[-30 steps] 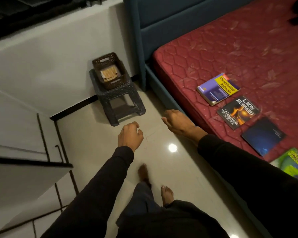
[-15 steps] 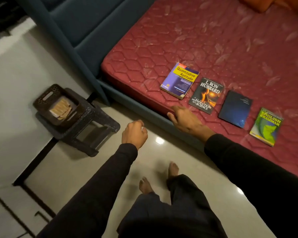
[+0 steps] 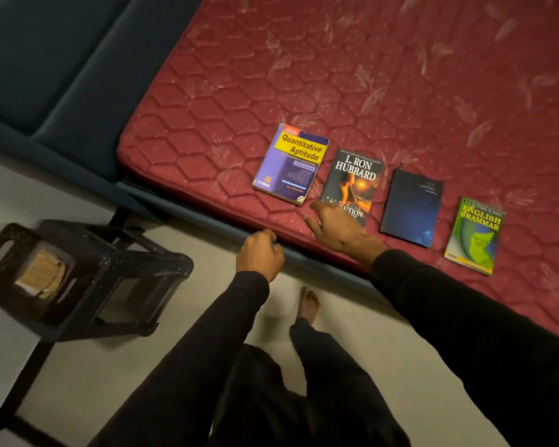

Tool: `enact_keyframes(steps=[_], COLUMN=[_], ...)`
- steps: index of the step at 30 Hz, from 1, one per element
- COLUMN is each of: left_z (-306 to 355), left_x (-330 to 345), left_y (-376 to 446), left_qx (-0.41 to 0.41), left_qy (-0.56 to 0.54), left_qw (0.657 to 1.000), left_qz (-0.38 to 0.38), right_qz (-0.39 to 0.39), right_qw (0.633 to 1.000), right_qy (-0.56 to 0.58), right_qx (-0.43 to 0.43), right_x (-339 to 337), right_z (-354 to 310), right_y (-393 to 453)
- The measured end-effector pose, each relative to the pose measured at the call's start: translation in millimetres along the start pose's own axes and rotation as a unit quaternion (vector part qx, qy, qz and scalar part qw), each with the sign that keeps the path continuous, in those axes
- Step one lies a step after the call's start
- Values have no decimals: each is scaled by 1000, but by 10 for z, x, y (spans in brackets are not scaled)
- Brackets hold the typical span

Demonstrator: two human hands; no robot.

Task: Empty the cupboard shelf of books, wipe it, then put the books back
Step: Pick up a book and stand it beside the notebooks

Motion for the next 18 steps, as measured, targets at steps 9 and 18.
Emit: enact_keyframes(steps=[9, 18], left_z=[-277, -522], left_x=[790, 974], left_y=[1114, 2362], left_qx=[-22, 76], left_qy=[-20, -61], left_qw=[997, 995], left_qz=[-73, 38], right_qz=[-32, 70], right_qw=[994, 963], right_qy=[55, 196], right_qx=[89, 169], right_x=[661, 1171], right_z=[681, 1117], right_y=[700, 1571])
Point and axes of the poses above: each hand's wrist, its own y-axis towards the middle knuckle, its own x-axis out of the palm, z = x × y, the point moved 5 cm from there along y, towards the middle knuckle, and after that the axes turned 2 degrees about -z, right-handed, at the moved point
